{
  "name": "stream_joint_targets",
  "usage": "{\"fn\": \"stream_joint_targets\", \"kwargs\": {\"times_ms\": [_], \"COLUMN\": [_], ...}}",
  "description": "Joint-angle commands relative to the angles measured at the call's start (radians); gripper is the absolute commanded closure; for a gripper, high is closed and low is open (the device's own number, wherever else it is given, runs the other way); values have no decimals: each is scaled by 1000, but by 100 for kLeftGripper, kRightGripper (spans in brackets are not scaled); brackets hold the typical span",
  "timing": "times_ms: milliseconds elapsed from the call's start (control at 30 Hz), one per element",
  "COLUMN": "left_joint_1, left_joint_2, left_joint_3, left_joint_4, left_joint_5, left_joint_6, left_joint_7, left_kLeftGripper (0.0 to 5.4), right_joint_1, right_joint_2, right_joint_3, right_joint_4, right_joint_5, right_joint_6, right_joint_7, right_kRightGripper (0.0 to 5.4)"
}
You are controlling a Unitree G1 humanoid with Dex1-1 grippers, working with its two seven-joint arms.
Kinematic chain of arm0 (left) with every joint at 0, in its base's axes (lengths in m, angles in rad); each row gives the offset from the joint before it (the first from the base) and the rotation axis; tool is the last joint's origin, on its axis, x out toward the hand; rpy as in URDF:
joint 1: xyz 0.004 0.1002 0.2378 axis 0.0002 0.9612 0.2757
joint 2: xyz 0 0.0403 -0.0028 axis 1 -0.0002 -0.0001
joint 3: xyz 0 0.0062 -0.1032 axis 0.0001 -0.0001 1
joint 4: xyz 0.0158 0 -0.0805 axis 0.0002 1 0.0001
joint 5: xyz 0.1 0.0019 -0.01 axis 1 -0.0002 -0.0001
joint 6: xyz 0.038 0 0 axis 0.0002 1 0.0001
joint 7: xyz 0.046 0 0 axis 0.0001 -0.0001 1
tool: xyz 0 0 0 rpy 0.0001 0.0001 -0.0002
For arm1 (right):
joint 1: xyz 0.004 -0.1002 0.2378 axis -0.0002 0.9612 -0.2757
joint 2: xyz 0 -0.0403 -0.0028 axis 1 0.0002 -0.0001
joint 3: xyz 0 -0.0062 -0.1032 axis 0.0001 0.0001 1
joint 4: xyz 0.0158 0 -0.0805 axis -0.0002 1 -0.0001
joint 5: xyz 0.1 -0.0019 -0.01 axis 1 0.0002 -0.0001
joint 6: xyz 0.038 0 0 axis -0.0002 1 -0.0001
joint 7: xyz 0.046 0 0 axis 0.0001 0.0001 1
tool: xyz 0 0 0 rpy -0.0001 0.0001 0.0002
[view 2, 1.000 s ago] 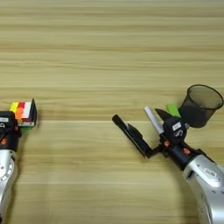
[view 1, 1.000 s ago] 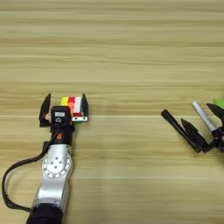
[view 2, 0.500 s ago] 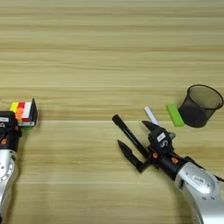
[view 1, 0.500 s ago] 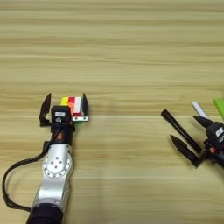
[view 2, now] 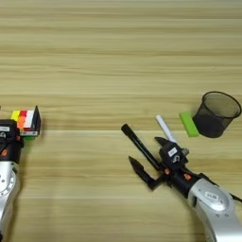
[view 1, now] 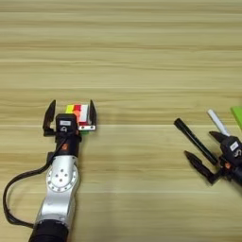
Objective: Move the objects on the table
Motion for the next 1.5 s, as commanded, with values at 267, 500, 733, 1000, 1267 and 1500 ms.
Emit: {"fn": "stream_joint_targets", "kwargs": {"times_ms": [267,500,733,1000,1267,1500], "left_joint_1": [9,9,8,11,12,11], "left_joint_2": [-6,-5,-7,-9,-10,-12], "left_joint_3": [-6,-7,-9,-11,-10,-9], "left_joint_4": [-16,-17,-16,-21,-25,-25], "left_joint_5": [15,14,16,18,19,21], "left_joint_6": [17,18,18,18,21,22], "left_joint_7": [6,7,9,11,10,11], "left_kLeftGripper": [0,0,0,0,0,0], "right_joint_1": [-12,-9,-20,-24,-30,-33], "right_joint_2": [6,8,30,33,58,86], "right_joint_3": [31,44,55,54,59,82], "right_joint_4": [62,66,62,69,56,40], "right_joint_5": [-11,-15,-13,-19,-30,-30], "right_joint_6": [7,18,28,17,25,49], "right_joint_7": [4,0,-21,-31,-67,-95], "right_kRightGripper": [69,133,203,299,378,445]}}
